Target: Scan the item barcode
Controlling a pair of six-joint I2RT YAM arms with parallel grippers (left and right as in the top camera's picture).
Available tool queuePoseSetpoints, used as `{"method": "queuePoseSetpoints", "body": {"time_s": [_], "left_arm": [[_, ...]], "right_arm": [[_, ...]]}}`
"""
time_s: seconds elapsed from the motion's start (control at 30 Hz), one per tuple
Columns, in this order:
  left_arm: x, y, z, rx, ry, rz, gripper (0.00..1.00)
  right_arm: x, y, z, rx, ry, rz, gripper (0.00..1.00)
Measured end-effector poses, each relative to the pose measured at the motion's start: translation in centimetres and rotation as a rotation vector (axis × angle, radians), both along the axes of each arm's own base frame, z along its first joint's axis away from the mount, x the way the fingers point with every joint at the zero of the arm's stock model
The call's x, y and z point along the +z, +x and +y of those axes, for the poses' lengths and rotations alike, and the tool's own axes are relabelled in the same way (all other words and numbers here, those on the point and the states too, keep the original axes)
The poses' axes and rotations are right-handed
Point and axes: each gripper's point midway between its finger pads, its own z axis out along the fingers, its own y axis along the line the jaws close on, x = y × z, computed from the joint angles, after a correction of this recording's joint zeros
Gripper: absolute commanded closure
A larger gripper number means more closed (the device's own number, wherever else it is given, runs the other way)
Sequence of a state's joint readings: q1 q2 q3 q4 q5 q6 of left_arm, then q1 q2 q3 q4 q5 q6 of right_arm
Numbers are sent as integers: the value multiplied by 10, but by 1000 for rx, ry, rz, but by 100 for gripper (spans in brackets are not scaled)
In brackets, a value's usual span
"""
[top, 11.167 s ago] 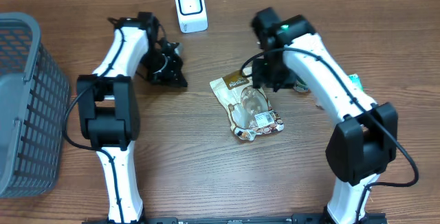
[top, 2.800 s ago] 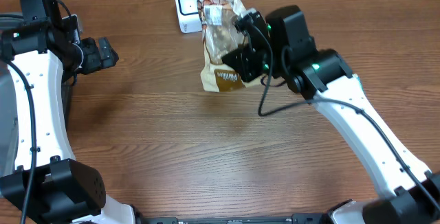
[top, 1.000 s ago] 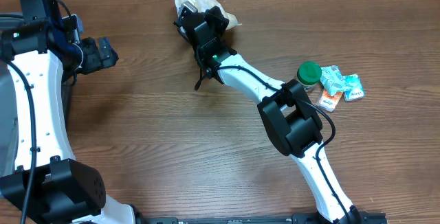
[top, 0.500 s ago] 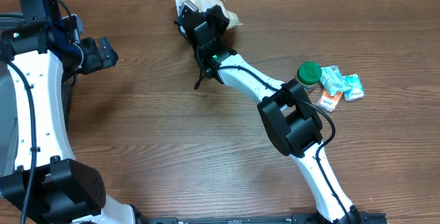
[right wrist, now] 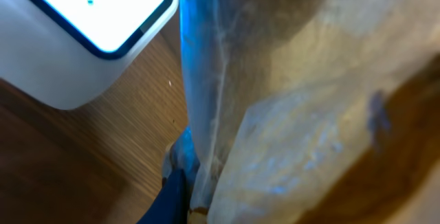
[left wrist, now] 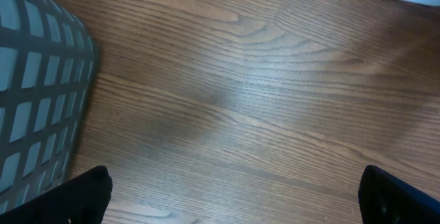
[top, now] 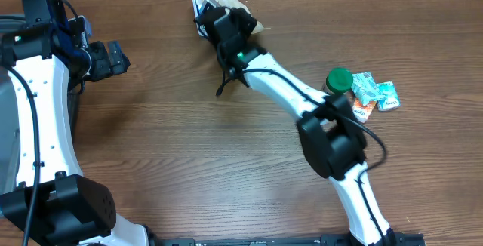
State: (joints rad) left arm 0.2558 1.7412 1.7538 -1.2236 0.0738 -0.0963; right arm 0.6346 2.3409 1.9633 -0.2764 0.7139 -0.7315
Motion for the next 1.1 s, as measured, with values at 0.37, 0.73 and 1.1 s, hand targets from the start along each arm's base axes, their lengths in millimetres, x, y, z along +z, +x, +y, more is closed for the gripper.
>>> {"method": "queuePoseSetpoints", "body": {"time_s": [0.37, 0.73, 1.1], "left_arm": [[0, 0, 0, 0, 0, 0, 0], [0, 0, 0, 0, 0, 0, 0], [0, 0, 0, 0, 0, 0, 1]], "right_arm": [[127, -97, -15, 17, 545, 208, 96], [66, -190, -133, -398, 805, 836, 96], [-25, -221, -182, -527, 750, 1043, 88]]}}
